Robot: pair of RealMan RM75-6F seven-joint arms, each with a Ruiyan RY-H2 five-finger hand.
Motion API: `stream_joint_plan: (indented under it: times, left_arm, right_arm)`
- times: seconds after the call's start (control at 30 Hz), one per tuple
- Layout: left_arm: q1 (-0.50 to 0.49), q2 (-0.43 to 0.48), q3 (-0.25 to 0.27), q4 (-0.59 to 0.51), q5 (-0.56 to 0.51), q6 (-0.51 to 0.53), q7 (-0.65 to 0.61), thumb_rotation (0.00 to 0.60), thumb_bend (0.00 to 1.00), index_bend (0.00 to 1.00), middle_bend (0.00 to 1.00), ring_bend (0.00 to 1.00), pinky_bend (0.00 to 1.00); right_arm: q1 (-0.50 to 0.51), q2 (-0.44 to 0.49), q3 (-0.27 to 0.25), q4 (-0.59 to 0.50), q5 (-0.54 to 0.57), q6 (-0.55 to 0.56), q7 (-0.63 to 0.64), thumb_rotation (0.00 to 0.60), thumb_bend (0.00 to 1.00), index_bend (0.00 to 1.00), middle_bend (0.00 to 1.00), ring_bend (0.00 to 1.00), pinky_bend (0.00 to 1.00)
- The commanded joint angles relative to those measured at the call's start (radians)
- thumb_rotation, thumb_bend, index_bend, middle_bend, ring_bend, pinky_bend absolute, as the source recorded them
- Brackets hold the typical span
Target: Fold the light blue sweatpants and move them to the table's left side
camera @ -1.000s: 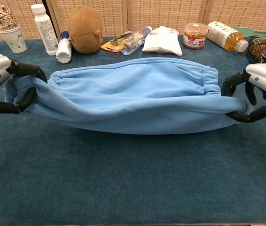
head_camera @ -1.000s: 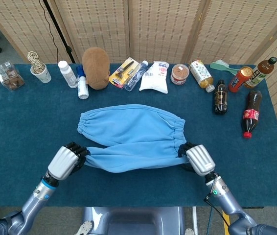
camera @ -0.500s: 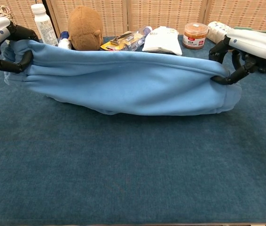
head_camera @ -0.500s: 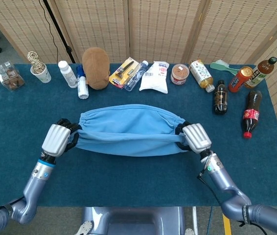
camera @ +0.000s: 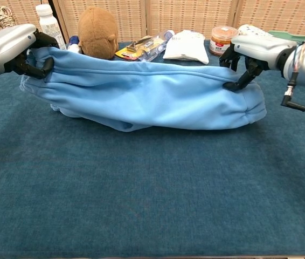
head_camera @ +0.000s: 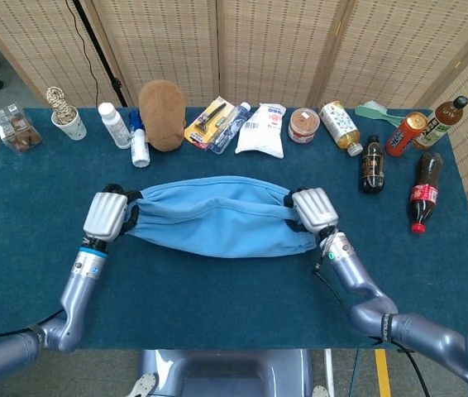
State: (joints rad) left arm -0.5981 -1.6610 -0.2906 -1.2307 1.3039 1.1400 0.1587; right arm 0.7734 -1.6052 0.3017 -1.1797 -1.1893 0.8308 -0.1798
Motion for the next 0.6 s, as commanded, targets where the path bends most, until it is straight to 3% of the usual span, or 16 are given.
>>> stream_joint_plan:
  times: [0.03,0.33,0.43,0.5,0.53,0.6]
  left_arm:
    - [-0.029,-0.032,-0.019,0.047,-0.033,-0.03,0.007,0.6,0.61,0.87,0.66,0.57,0.28]
    - [-0.081,-0.099,-0.055,0.17,-0.096,-0.074,-0.014,0.6,0.61,0.87,0.66,0.54,0.28]
    - [-0.095,-0.12,-0.063,0.211,-0.108,-0.078,-0.023,0.6,0.6,0.85,0.65,0.52,0.23]
    - [-0.103,-0.132,-0.065,0.235,-0.121,-0.088,-0.025,0.6,0.59,0.8,0.56,0.42,0.15]
    - [-0.105,-0.137,-0.067,0.246,-0.13,-0.093,-0.022,0.6,0.58,0.73,0.47,0.34,0.11]
    - [-0.108,-0.144,-0.069,0.258,-0.138,-0.096,-0.02,0.6,0.55,0.52,0.23,0.17,0.03]
  right_arm:
    - [0.05,-0.038,0.012,0.086,0.038,-0.054,-0.026,0.6,0.44,0.63,0.5,0.42,0.62]
    - [0.111,-0.078,0.031,0.218,0.075,-0.111,-0.008,0.6,0.44,0.63,0.5,0.42,0.62]
    - [0.128,-0.087,0.033,0.252,0.08,-0.122,0.0,0.6,0.44,0.63,0.5,0.42,0.62]
    - [0.136,-0.095,0.033,0.272,0.085,-0.129,0.003,0.6,0.44,0.61,0.47,0.41,0.61]
    - [0.139,-0.101,0.032,0.282,0.086,-0.129,0.005,0.6,0.43,0.58,0.45,0.39,0.59]
    - [0.14,-0.107,0.032,0.288,0.084,-0.127,0.019,0.6,0.23,0.35,0.24,0.2,0.39]
